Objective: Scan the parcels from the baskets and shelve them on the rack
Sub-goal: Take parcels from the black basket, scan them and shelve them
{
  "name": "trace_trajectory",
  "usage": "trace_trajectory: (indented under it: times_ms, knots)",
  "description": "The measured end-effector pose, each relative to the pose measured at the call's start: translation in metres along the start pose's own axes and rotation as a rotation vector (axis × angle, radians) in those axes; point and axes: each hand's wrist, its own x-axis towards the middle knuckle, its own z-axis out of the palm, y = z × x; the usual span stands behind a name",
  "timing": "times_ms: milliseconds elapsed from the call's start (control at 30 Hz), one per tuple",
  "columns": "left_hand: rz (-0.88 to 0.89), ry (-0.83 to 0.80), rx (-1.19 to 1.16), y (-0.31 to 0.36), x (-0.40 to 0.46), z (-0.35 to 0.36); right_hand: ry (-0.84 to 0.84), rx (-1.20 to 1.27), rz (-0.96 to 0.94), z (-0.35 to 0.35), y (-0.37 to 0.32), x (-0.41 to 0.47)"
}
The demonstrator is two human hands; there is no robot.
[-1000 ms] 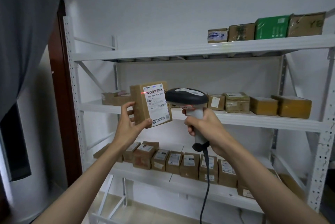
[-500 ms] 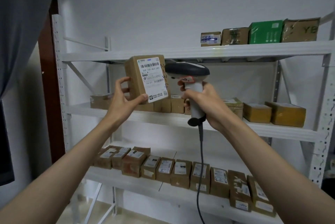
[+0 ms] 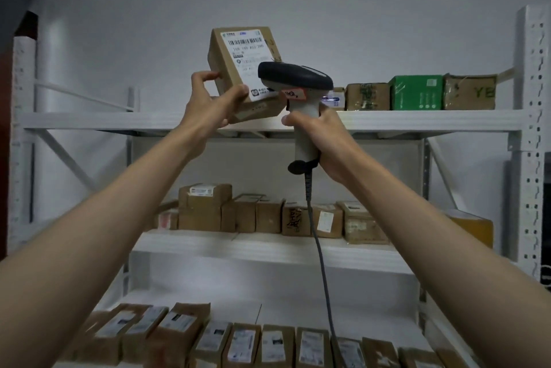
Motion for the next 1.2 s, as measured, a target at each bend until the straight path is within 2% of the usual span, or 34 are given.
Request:
trace_trajectory:
  times_ms: [267, 500, 667, 833, 933, 1100, 1200]
  knots:
    - [-0.065, -0.112, -0.085, -0.016, 0.091, 0.034, 0.038, -0.099, 0.057, -0.03, 0.014, 0.073]
    - [-0.125, -0.159, -0.057, -0.038, 0.147, 0.074, 0.082, -0.116, 0.0, -0.054, 0.048, 0.108]
    - [-0.19, -0.101, -0.069, -0.047, 0.17, 0.093, 0.116, -0.104, 0.011, -0.061, 0.067, 0.121]
    - [-0.264, -0.025, 0.054, -0.048, 0.176, 0.106, 0.119, -0.132, 0.029, -0.062, 0.08, 0.126]
    - [-0.206, -0.076, 0.092, -0.045, 0.173, 0.111, 0.125, -0.123, 0.034, -0.061, 0.084, 0.128]
    - [0.067, -0.094, 0.292, -0.057, 0.166, 0.115, 0.128, -0.106, 0.046, -0.058, 0.091, 0.131]
    - [0.095, -0.098, 0.327, -0.065, 0.175, 0.118, 0.121, -0.061, 0.037, -0.058, 0.094, 0.129]
